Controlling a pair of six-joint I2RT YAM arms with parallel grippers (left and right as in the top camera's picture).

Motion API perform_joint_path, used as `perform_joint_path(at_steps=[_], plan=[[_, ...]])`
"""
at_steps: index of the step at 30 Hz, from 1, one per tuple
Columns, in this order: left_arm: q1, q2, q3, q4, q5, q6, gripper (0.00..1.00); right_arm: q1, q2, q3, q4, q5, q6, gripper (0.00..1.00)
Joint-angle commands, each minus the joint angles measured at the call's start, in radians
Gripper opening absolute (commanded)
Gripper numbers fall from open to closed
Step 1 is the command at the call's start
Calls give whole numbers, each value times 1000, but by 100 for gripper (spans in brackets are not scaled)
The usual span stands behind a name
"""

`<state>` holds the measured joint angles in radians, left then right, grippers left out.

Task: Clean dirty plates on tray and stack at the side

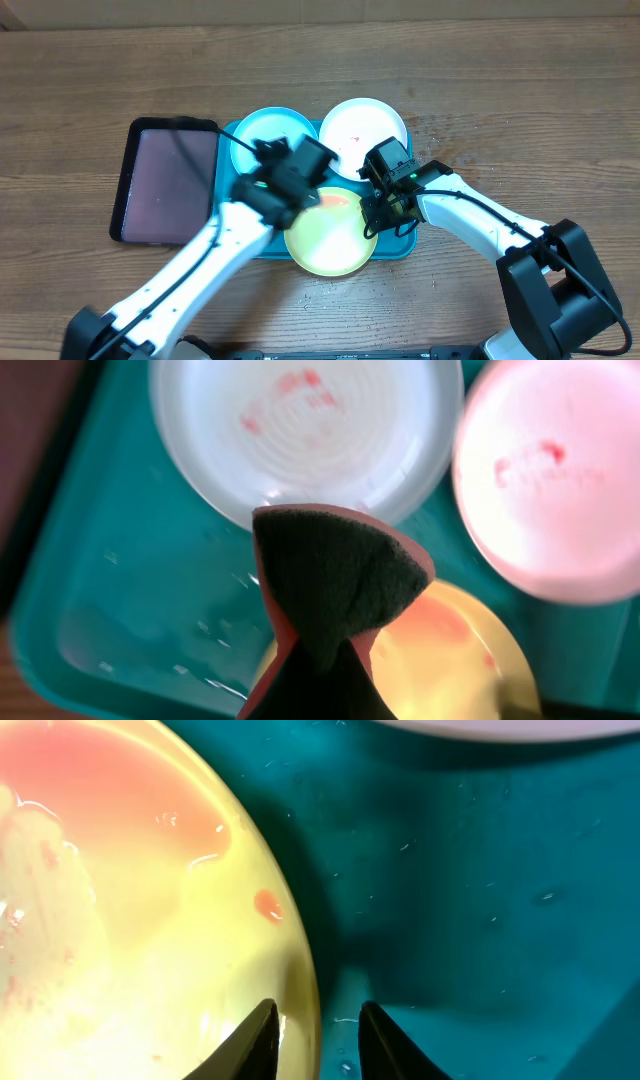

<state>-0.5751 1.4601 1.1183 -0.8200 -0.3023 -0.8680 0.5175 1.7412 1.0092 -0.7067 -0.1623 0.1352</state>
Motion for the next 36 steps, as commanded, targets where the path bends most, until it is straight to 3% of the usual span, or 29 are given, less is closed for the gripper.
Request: perform_joint_path(at_steps=[1, 8, 19, 30, 36], plan=[[105, -37, 5, -3, 27, 195, 4, -2, 2, 23, 2, -76, -1, 29], [356, -21, 4, 6, 197, 409, 4, -2, 2, 23, 17, -92, -5, 4], [616, 41, 4, 16, 203, 583, 4, -2, -26, 162, -48, 82, -8, 4], [676, 206, 4, 98, 187, 732, 4, 25, -70, 308, -97, 446, -8, 4], [679, 267, 4, 187, 178, 761, 4, 124, -72, 326, -87, 766, -8, 4]])
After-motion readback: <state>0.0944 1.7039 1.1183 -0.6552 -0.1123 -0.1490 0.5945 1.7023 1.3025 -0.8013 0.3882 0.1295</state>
